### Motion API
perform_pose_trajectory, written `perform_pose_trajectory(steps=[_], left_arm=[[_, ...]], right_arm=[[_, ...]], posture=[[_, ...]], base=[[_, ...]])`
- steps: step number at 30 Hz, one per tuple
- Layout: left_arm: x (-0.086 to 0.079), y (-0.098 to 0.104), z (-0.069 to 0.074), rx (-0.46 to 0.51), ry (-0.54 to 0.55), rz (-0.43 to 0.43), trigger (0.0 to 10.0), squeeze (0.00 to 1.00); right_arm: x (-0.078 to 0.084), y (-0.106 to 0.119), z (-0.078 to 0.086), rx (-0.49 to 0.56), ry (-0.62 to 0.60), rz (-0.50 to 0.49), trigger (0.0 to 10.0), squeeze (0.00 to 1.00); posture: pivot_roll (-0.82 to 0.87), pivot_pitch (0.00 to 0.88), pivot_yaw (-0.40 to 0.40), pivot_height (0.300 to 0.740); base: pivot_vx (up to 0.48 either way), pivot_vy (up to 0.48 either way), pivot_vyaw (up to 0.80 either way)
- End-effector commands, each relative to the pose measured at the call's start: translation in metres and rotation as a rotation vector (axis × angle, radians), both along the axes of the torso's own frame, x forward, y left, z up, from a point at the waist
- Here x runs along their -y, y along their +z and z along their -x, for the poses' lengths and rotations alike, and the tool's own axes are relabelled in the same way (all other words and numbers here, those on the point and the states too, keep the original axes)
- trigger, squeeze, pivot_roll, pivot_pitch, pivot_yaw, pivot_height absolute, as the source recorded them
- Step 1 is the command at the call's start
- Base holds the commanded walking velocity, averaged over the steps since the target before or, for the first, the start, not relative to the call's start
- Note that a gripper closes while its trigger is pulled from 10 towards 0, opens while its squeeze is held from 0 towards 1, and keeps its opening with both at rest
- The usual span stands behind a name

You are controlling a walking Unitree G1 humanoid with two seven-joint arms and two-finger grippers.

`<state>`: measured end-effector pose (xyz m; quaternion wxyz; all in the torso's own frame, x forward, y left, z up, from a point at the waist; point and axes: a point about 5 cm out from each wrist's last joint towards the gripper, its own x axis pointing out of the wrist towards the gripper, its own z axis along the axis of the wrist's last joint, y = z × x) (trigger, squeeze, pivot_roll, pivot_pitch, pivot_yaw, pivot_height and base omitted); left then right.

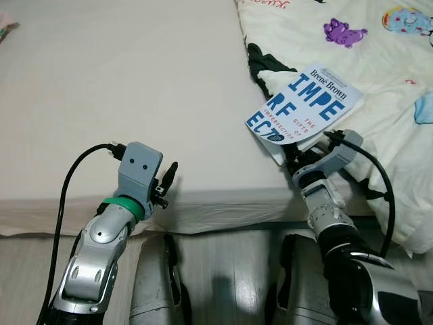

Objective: Clean up the room

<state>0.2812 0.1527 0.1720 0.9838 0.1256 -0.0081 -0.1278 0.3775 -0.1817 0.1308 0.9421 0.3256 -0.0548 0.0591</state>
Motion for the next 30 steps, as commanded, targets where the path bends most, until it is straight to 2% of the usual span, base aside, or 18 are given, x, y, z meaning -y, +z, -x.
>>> perform_pose_trajectory(steps=[1, 4, 6, 9, 10, 12, 13, 14, 16, 17, 18, 20, 23, 24, 25, 26, 30], left_arm=[[-0.005, -0.004, 0.002, -0.023, 0.020, -0.011, 10.0, 0.00], [-0.005, -0.003, 0.002, -0.021, 0.023, -0.010, 10.0, 0.00], [-0.005, -0.003, 0.002, -0.021, 0.023, -0.010, 10.0, 0.00], [-0.005, -0.002, 0.001, -0.021, 0.026, -0.011, 10.0, 0.00], [-0.005, -0.001, 0.000, -0.019, 0.028, -0.010, 10.0, 0.00], [-0.005, 0.000, -0.002, -0.007, 0.035, -0.001, 10.0, 0.00], [-0.005, 0.000, -0.002, -0.007, 0.035, -0.001, 10.0, 0.00], [-0.005, 0.002, -0.003, 0.002, 0.040, 0.005, 10.0, 0.00], [-0.005, 0.002, -0.003, 0.002, 0.040, 0.005, 10.0, 0.00], [-0.004, 0.004, -0.005, 0.017, 0.046, 0.016, 10.0, 0.00], [-0.004, 0.004, -0.005, 0.017, 0.046, 0.016, 10.0, 0.00], [-0.007, 0.016, -0.008, 0.068, 0.072, 0.049, 10.0, 0.00], [-0.009, 0.024, -0.009, 0.102, 0.090, 0.070, 10.0, 0.00], [-0.012, 0.032, -0.010, 0.135, 0.106, 0.091, 10.0, 0.00], [-0.013, 0.040, -0.011, 0.168, 0.119, 0.111, 10.0, 0.00], [-0.014, 0.046, -0.011, 0.195, 0.127, 0.127, 10.0, 0.00], [-0.014, 0.050, -0.012, 0.215, 0.132, 0.139, 10.0, 0.00]], right_arm=[[-0.002, -0.006, 0.002, -0.020, 0.011, -0.033, 0.0, 0.00], [-0.003, 0.002, -0.001, 0.036, 0.029, -0.102, 0.0, 0.00], [-0.003, 0.002, -0.001, 0.036, 0.029, -0.102, 0.0, 0.00], [0.000, 0.012, -0.004, 0.089, 0.029, -0.131, 0.0, 0.00], [0.000, 0.017, -0.005, 0.120, 0.040, -0.100, 0.0, 0.00], [-0.005, 0.029, -0.007, 0.190, 0.090, 0.029, 0.0, 0.00], [-0.005, 0.029, -0.007, 0.190, 0.090, 0.029, 0.0, 0.00], [-0.007, 0.035, -0.007, 0.229, 0.109, 0.072, 0.0, 0.00], [-0.007, 0.035, -0.007, 0.229, 0.109, 0.072, 0.0, 0.00], [-0.009, 0.041, -0.006, 0.273, 0.127, 0.096, 0.0, 0.00], [-0.009, 0.041, -0.006, 0.273, 0.127, 0.096, 0.0, 0.00], [-0.013, 0.055, 0.000, 0.378, 0.169, 0.142, 0.0, 0.00], [-0.015, 0.062, 0.007, 0.420, 0.187, 0.163, 0.0, 0.00], [-0.017, 0.066, 0.014, 0.443, 0.202, 0.173, 2.7, 0.00], [-0.018, 0.070, 0.022, 0.456, 0.209, 0.177, 10.0, 0.00], [-0.019, 0.072, 0.028, 0.458, 0.210, 0.166, 10.0, 0.00], [-0.020, 0.073, 0.031, 0.454, 0.209, 0.144, 10.0, 0.00]], posture=[[0.24, 0.239, 0.156, 0.516], [0.24, 0.228, 0.157, 0.516], [0.24, 0.228, 0.157, 0.516], [0.24, 0.216, 0.151, 0.516], [0.23, 0.206, 0.145, 0.516], [0.21, 0.194, 0.129, 0.516], [0.21, 0.194, 0.129, 0.516], [0.20, 0.183, 0.117, 0.516], [0.20, 0.183, 0.117, 0.516], [0.17, 0.165, 0.102, 0.516], [0.17, 0.165, 0.102, 0.516], [0.13, 0.134, 0.070, 0.516], [0.10, 0.115, 0.045, 0.516], [0.07, 0.100, 0.022, 0.516], [0.05, 0.079, 0.004, 0.516], [0.04, 0.059, -0.006, 0.516], [0.04, 0.053, -0.009, 0.516]], base=[[0.000, 0.000, 0.00], [0.000, 0.000, 0.00], [0.000, 0.000, 0.00], [0.000, 0.000, 0.00], [0.000, 0.000, 0.00], [0.000, 0.000, 0.00], [0.000, 0.000, 0.00], [0.000, 0.000, 0.00], [0.000, 0.000, 0.00], [0.000, 0.000, 0.00], [0.000, 0.000, 0.00], [0.000, 0.000, 0.00], [0.000, 0.000, 0.00], [0.000, 0.000, 0.00], [0.000, 0.000, 0.00], [0.000, 0.000, 0.00], [0.000, 0.000, 0.00]])
